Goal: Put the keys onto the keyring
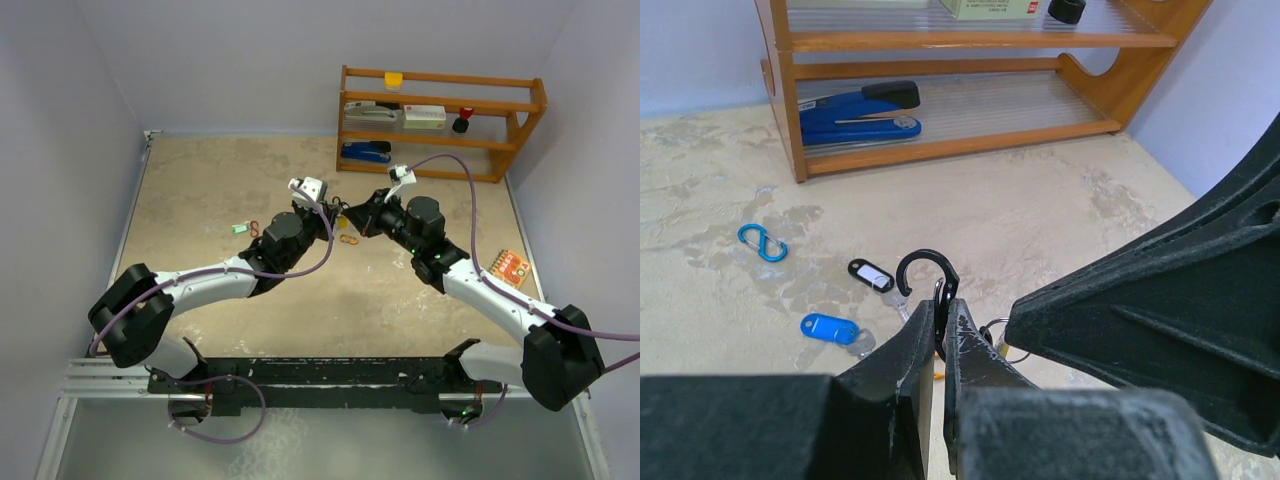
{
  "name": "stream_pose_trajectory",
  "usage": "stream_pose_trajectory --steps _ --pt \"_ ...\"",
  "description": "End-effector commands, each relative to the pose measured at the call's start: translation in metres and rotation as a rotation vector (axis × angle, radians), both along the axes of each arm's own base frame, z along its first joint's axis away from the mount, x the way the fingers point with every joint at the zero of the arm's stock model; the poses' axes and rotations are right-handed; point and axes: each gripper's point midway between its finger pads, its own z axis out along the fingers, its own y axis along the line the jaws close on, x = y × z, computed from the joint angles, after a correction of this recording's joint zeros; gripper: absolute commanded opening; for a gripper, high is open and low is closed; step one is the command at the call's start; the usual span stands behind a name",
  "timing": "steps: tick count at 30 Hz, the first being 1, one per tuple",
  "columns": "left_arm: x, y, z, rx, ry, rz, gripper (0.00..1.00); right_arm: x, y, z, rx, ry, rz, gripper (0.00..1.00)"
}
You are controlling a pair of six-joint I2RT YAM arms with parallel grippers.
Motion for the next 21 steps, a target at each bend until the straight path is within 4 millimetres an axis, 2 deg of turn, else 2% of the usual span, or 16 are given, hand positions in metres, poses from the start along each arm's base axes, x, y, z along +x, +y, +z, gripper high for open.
stream_pose_trajectory --steps 1,14,21 --pt "0.001 -0.006 0.027 -0.042 -0.056 -0.012 0.0 0.001 0.003 0.029 0.043 -0.058 0.014 0.0" --pt "-0.009 -0.013 0.032 -0.031 -0.082 -0.067 0.0 0.009 0.001 0.023 0.033 -0.023 -0.023 0.0" --pt "-0.012 -0.009 0.035 -0.033 -0.095 -0.061 0.0 0.013 -0.004 0.016 0.013 0.02 -0.057 0.0"
